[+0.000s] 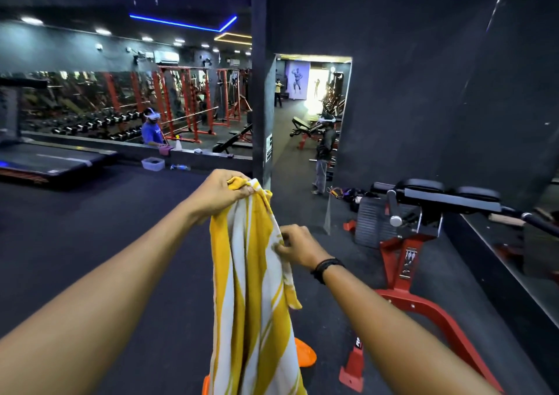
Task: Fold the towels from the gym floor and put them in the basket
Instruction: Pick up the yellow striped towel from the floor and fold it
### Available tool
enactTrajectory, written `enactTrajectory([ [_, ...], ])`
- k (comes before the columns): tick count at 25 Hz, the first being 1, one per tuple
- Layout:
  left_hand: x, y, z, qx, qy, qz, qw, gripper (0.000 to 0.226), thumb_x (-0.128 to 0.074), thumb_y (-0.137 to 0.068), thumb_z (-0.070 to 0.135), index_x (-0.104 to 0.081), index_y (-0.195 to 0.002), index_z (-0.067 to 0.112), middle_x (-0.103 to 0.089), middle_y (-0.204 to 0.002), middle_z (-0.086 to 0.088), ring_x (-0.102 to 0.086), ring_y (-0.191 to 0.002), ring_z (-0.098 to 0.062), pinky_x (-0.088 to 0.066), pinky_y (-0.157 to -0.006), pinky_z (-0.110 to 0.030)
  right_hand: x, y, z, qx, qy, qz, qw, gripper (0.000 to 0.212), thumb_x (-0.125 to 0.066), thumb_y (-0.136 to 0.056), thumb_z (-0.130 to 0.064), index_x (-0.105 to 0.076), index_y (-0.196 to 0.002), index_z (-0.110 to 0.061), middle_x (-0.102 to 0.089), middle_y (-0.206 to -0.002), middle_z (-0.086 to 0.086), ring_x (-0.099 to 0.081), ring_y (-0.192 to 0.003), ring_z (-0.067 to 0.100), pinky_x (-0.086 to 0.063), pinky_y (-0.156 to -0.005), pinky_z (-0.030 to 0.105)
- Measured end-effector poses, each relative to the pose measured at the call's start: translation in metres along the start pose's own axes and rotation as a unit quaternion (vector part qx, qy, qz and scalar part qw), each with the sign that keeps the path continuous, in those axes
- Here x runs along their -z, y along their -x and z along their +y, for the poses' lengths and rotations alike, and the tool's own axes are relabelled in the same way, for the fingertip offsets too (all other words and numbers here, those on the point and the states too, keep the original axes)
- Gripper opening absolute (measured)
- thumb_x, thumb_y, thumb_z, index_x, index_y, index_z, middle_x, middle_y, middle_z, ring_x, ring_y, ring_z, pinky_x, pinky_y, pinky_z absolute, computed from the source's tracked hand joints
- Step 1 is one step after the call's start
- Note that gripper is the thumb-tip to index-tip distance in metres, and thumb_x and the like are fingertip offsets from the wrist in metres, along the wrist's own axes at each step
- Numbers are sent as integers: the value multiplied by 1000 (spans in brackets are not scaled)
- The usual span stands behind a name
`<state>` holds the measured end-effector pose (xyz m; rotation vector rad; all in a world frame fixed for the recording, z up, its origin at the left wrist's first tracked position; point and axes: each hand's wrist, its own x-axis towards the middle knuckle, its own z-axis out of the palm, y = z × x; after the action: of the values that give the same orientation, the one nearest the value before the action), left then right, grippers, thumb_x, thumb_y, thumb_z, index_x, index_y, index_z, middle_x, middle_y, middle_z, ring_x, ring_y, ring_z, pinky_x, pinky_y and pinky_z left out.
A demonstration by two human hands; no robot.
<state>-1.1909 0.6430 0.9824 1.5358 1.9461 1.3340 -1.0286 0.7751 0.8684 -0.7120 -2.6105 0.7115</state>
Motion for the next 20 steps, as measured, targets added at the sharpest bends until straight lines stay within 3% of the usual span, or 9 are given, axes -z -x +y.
enactTrajectory([
  [3,16,1,3,16,67,16,997,8,-67,-88,17,-72,-92,13,-72,-96,-8,-65,-90,-13,-51,-82,-27,-4,5,21,-43,48,-39,997,33,-61,-84,-26,-41,-60,-15,-44,-61,1,-38,-63,16,-39,-59,35],
  [6,24,-2,-6,42,59,43,996,10,-67,-88,16,-69,-95,9,-69,-94,-7,-63,-87,-14,-51,-78,-26,1,7,24,-110,42,-35,992,31,-53,-92,-22,-39,-65,-20,-50,-69,0,-46,-67,17,-34,-56,28],
  [9,18,-11,-31,157,48,101,981,22,-70,-86,17,-50,-94,11,-53,-83,-5,-52,-80,-16,-43,-59,-25,11,0,-6,-157,-193,40,968,13,-51,-95,-15,-42,-87,-19,-52,-59,1,-51,-47,14,-38,-41,23],
  [11,4,-10,-43,252,123,105,954,29,-68,-87,18,-44,-102,9,-50,-84,-6,-55,-75,-15,-45,-53,-26,19,-7,-29,-172,-345,49,922,14,-47,-95,-5,-40,-103,-14,-46,-52,5,-42,-33,10,-35,-33,20],
  [12,-4,-10,-46,267,179,107,941,20,-66,-89,15,-48,-96,7,-51,-81,-6,-56,-67,-13,-46,-50,-25,22,-9,-38,-177,-389,44,903,19,-45,-94,-1,-40,-108,-13,-45,-54,7,-41,-32,9,-35,-32,20],
  [14,-19,-4,-46,277,266,131,914,15,-62,-90,7,-55,-77,8,-52,-70,-6,-54,-53,-11,-46,-44,-21,26,-11,-52,-178,-464,41,867,22,-42,-95,4,-44,-110,-12,-46,-58,8,-44,-35,8,-38,-33,19],
  [17,-34,8,-43,277,351,129,885,9,-66,-87,6,-59,-81,4,-58,-67,-10,-56,-39,-10,-46,-37,-17,26,-11,-60,-183,-532,50,825,20,-38,-97,3,-54,-98,-10,-53,-58,7,-53,-40,8,-49,-40,21],
  [20,-39,19,-40,238,314,94,914,12,-66,-87,5,-56,-83,10,-65,-62,-6,-60,-42,-7,-48,-38,-19,22,-14,-65,-205,-534,80,816,26,-36,-98,2,-59,-90,-8,-56,-61,10,-56,-40,9,-53,-45,21],
])
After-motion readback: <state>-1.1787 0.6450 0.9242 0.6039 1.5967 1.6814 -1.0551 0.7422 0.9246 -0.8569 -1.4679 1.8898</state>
